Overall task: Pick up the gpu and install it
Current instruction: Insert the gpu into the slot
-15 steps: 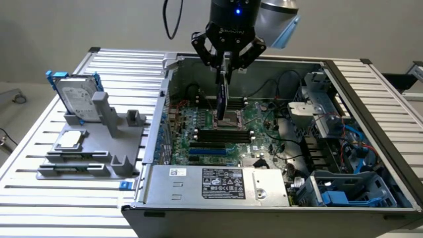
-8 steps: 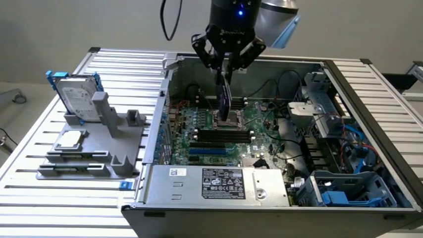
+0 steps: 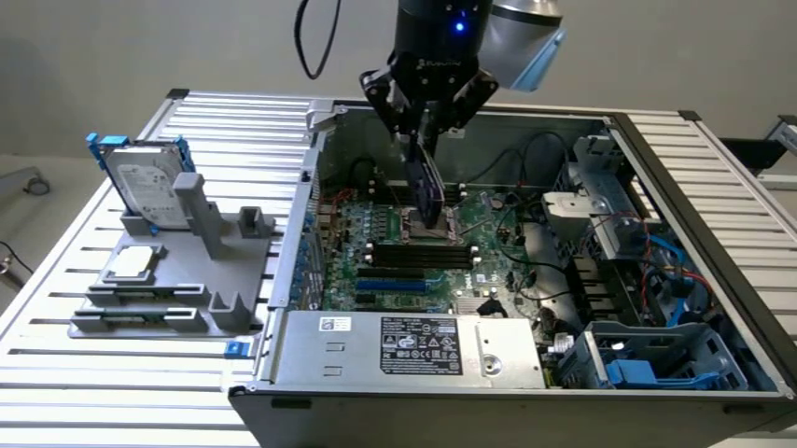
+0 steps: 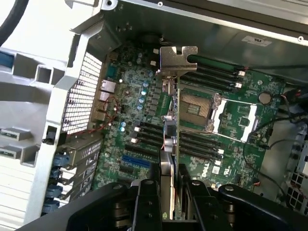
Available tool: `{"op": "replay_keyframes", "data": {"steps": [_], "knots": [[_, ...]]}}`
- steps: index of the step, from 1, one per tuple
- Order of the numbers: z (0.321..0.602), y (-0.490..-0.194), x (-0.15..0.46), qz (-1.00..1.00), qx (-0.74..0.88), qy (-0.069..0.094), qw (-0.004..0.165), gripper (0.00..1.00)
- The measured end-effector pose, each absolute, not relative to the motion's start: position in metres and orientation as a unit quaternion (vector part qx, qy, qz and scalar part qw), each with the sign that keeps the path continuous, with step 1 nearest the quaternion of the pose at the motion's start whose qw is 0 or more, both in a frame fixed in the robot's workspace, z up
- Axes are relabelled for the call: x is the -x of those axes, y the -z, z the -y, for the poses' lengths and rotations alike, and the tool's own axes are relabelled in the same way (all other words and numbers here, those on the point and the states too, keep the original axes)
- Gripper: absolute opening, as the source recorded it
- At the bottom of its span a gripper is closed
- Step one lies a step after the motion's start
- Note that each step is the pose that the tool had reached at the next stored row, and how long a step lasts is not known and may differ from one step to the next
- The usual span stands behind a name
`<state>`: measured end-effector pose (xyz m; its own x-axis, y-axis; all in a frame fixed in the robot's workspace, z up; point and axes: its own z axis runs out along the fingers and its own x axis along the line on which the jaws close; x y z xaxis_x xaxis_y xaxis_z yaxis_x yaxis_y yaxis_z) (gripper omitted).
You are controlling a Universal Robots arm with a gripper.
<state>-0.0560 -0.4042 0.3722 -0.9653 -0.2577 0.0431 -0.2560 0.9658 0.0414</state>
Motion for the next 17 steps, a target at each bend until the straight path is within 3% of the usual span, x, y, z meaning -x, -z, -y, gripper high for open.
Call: {"op": "replay_keyframes", "data": {"steps": [17], "knots": [[0.4042,-0.3678,0.0560,0.959,-0.281,0.028,0.024,0.26]]}}
